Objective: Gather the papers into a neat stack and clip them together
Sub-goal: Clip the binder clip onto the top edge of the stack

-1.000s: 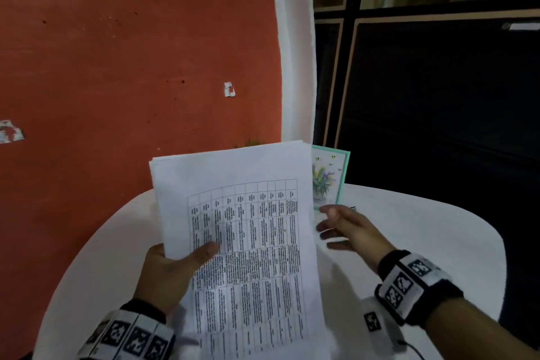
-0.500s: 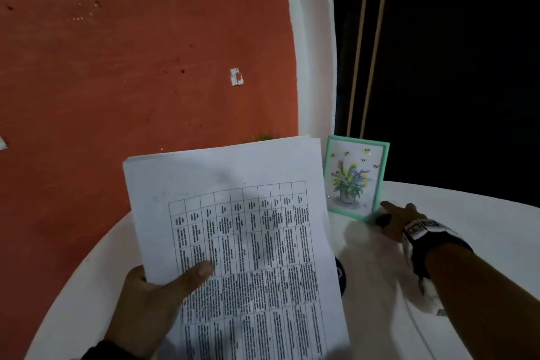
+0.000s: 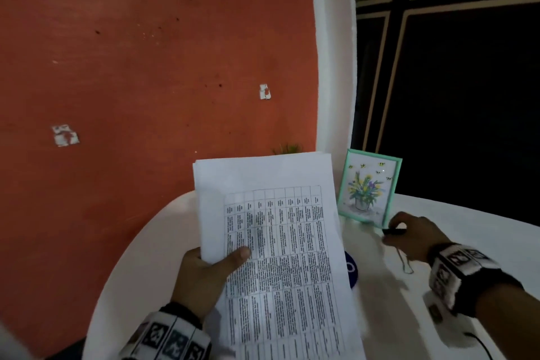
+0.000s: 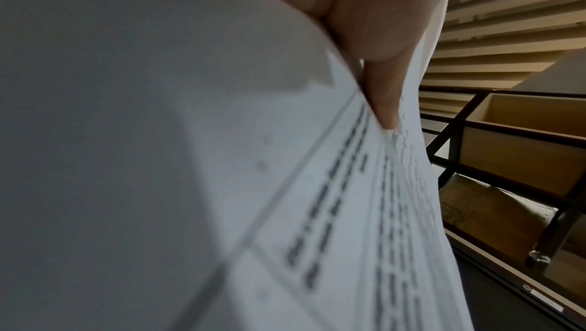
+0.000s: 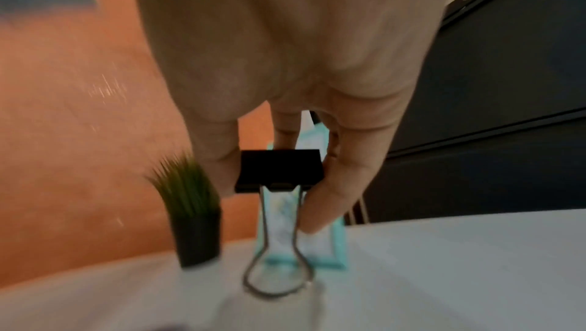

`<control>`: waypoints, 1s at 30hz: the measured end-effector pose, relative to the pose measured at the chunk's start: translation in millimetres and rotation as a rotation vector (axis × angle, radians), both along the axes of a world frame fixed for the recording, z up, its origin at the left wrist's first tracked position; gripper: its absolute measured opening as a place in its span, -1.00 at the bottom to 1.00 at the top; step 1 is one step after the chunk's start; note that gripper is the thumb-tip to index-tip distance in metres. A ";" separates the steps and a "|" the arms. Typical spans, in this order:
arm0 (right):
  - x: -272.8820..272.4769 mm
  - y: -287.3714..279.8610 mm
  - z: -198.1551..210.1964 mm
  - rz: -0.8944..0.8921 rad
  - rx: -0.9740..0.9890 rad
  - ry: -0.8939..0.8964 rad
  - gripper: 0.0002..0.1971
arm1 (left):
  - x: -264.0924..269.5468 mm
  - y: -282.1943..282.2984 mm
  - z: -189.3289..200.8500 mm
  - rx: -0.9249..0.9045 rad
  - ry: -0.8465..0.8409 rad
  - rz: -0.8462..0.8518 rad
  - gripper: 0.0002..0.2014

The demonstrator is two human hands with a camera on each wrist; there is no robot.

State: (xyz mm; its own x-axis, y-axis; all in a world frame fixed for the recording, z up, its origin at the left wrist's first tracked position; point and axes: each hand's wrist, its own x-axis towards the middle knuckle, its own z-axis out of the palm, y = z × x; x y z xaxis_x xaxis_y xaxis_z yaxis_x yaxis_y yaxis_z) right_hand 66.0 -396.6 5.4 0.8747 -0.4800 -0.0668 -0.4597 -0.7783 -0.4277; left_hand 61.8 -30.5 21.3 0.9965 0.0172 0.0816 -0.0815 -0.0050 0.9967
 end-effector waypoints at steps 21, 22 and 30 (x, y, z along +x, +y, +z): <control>-159.4 189.2 136.9 0.392 0.864 -0.866 -0.86 | -94.0 0.7 68.1 -0.087 -0.174 -0.076 -0.89; -157.8 197.1 132.4 0.400 0.828 -0.821 -0.88 | -97.0 -1.9 68.1 -0.095 -0.189 -0.103 -0.88; -158.9 222.3 123.8 0.296 0.649 -0.851 -0.82 | -118.6 -5.6 69.7 -0.134 -0.224 -0.150 -0.89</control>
State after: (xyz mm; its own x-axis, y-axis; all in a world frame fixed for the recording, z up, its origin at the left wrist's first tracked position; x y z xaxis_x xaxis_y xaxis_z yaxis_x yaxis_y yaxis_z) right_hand -92.9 -174.3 129.2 0.8286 -0.3365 0.4474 0.3448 -0.3228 -0.8814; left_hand -56.8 -36.2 91.0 0.9463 -0.1030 0.3063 -0.2890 0.1544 0.9448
